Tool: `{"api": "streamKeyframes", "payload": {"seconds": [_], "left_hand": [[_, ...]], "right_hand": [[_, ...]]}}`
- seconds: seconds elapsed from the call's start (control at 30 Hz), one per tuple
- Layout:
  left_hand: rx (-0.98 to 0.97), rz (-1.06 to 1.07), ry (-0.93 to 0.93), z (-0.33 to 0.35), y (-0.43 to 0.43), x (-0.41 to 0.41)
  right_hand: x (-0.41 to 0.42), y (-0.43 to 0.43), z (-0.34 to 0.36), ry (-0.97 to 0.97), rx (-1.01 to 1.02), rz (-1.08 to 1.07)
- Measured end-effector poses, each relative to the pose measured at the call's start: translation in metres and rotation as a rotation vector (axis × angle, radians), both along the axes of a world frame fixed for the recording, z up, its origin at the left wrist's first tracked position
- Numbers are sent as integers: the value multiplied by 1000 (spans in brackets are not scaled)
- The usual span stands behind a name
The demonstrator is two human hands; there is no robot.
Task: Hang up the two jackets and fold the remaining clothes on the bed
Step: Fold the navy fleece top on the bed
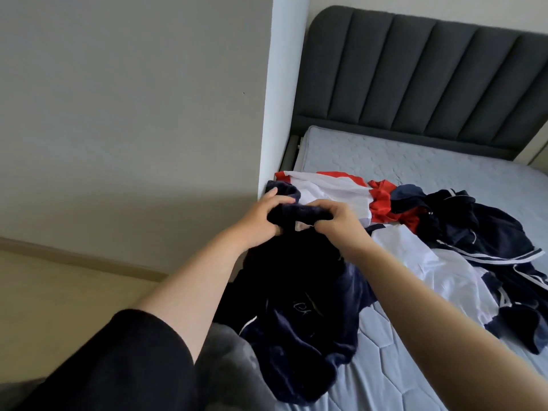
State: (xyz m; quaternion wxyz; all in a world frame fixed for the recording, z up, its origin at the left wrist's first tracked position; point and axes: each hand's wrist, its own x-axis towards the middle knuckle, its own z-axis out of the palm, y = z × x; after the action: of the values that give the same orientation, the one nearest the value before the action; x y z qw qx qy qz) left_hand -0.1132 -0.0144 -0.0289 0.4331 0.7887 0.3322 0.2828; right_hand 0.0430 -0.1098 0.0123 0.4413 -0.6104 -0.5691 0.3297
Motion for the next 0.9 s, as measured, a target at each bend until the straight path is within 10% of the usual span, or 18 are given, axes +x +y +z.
{"api": "streamKeyframes", "payload": {"seconds": [0.6, 0.9], "left_hand": [[470, 1098, -17, 214, -57, -241], [572, 1483, 321, 280, -77, -381]], "right_hand": [[-225, 39, 156, -671, 346, -91], [-298, 57, 233, -1061, 399, -107]]}}
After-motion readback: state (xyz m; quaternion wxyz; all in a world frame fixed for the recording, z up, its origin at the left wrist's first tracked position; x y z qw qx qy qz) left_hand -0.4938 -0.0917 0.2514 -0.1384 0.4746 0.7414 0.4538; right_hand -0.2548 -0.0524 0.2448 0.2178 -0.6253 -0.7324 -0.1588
